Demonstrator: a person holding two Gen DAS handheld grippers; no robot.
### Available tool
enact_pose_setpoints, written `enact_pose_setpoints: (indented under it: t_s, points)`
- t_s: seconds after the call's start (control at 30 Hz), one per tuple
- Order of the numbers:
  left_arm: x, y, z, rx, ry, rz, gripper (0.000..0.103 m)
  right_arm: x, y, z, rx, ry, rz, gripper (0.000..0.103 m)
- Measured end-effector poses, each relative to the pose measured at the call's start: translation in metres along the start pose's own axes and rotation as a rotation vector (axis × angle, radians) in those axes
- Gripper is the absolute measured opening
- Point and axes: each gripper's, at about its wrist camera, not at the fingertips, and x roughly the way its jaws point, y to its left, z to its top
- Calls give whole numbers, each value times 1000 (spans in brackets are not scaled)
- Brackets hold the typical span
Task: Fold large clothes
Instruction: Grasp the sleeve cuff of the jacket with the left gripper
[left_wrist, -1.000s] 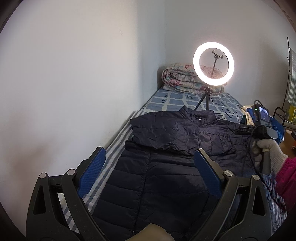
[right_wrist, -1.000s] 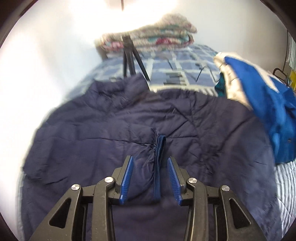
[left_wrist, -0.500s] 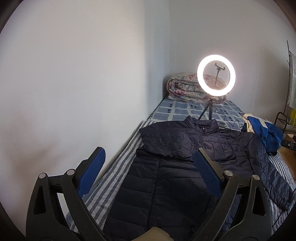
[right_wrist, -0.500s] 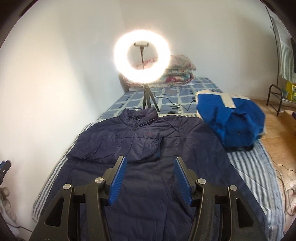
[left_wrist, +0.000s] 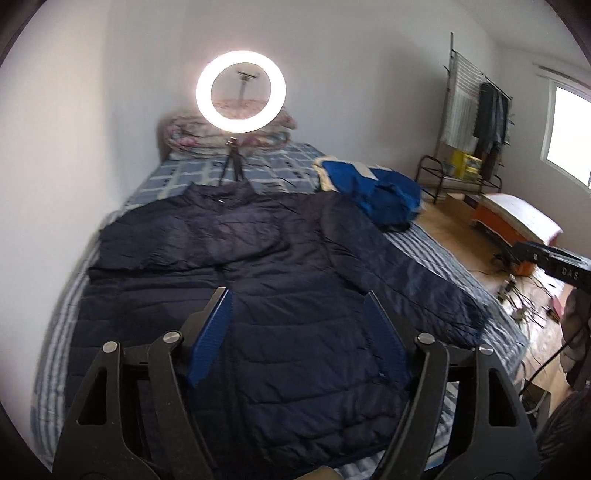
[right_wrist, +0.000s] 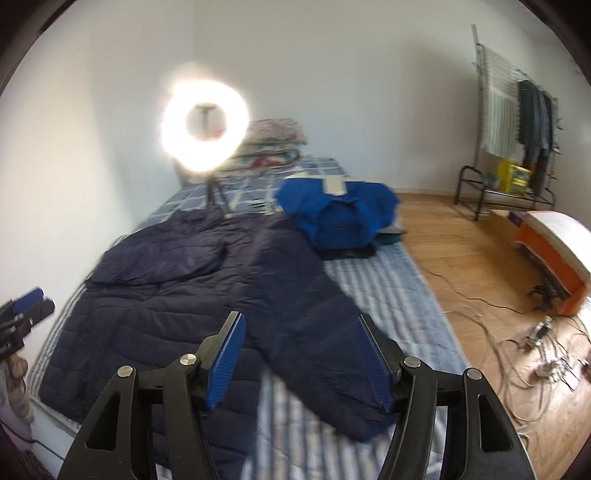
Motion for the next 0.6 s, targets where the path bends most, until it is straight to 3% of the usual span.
enact_pose_setpoints:
  t_s: [0.3, 0.37, 0.43, 0.6]
  points:
    - [79, -140, -22, 168, 204, -261, 68, -21, -87, -11, 156, 9, -104, 68]
    - [101, -171, -30, 198, 264, -331, 52, -22, -97, -12, 183, 13, -110, 68]
    - [121, -197, -39, 216, 322, -380, 50, -20, -105, -12, 199, 17, -114, 68]
    - [169, -258, -59, 265, 416, -430, 50, -19, -109, -7, 212, 11, -104, 68]
